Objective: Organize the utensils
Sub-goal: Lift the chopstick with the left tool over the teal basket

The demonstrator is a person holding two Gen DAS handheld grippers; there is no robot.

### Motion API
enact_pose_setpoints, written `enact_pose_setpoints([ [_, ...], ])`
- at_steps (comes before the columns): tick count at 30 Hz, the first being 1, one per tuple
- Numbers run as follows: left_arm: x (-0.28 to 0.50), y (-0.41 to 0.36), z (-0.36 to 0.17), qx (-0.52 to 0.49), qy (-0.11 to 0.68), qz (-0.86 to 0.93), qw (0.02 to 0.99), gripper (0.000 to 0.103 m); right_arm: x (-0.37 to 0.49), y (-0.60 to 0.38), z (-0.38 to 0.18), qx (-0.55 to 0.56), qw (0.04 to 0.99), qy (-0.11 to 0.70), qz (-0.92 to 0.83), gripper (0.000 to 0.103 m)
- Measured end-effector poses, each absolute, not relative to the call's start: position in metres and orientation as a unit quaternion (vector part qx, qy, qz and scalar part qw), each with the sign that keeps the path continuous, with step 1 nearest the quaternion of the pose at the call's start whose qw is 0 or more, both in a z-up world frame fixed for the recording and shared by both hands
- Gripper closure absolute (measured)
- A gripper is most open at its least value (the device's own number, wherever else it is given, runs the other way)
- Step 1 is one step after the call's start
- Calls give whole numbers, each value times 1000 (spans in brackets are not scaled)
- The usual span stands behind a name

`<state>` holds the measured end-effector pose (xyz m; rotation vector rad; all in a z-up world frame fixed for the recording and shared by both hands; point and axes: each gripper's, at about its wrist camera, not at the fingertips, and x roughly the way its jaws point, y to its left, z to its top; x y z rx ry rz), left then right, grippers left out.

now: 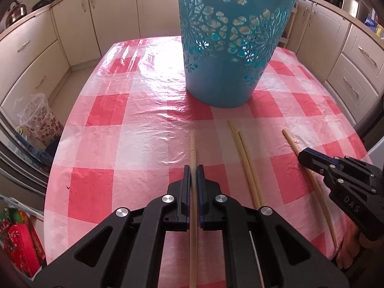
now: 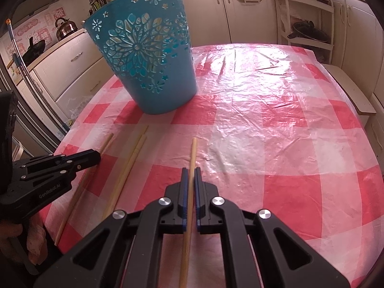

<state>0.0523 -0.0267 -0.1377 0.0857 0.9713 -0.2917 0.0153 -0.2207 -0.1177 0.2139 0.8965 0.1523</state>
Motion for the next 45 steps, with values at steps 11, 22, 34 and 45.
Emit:
enact_pose_setpoints([
  [11, 34, 14, -40, -72, 324, -182, 926, 98, 16, -221, -118, 104, 893, 431, 72, 97],
  [22, 56, 2, 55, -118, 195, -217, 949, 98, 16, -225, -119, 124, 890, 431, 78, 97],
  [34, 127, -29, 95, -165, 110, -193, 961, 98, 16, -230, -121, 149, 885, 432, 89, 97],
  [45, 171, -48, 50, -176, 112, -142, 968, 98, 16, -234, -122, 169, 880, 433, 100, 97],
])
